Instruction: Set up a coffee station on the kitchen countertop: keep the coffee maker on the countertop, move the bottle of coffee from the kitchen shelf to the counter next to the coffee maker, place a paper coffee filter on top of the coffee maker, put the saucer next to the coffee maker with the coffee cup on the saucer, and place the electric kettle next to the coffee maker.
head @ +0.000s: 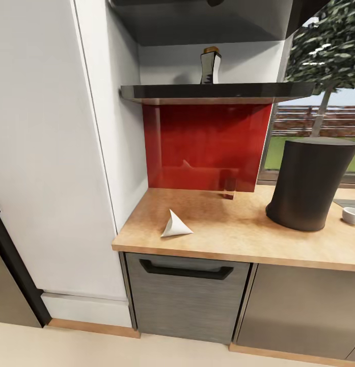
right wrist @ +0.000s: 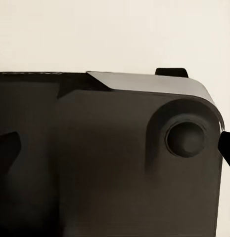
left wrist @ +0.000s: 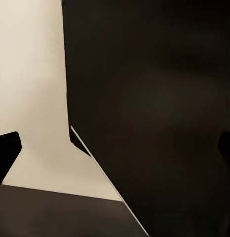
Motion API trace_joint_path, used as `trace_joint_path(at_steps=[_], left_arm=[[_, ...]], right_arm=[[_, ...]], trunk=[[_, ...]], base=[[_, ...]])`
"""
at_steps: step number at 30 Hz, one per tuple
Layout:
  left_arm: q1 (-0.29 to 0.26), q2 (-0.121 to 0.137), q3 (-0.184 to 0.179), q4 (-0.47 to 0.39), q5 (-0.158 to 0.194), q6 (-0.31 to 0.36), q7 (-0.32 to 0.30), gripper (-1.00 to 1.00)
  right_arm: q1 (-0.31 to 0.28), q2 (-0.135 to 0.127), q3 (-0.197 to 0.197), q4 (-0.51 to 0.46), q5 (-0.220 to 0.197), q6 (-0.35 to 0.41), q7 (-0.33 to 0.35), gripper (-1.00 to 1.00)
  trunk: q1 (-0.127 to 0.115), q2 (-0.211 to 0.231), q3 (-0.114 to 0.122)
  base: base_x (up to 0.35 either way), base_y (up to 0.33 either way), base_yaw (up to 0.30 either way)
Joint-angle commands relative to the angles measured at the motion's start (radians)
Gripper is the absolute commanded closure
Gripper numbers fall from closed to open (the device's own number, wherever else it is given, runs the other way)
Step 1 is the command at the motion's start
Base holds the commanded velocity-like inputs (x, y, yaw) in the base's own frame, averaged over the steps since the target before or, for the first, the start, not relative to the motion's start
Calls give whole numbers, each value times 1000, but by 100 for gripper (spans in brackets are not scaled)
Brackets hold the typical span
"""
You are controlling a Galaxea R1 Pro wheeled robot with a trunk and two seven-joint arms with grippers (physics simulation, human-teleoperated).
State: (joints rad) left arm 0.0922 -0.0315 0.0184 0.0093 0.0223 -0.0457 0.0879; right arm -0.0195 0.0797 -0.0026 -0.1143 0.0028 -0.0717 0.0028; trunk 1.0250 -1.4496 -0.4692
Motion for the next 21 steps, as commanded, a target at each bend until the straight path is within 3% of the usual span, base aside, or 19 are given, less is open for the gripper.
trace_joint_path(at_steps=[1,16,21], left_arm=[[-1,0,2,-5,2,-4,3,-100],[-7,12,0,-99,1,-5,2,-100],[-8,12,0,-101,1,-4,1,-100]], right_arm=[[0,0,0,1,0,-3,0,-100],[0,-9,-4,-5,-1,-4,-4,-100],[0,-9,-5,-6,-2,-5,-4,-100]], trunk=[[0,0,-1],[0,0,-1],[0,0,-1]], base=[[0,0,0],[0,0,-2],[0,0,-150]])
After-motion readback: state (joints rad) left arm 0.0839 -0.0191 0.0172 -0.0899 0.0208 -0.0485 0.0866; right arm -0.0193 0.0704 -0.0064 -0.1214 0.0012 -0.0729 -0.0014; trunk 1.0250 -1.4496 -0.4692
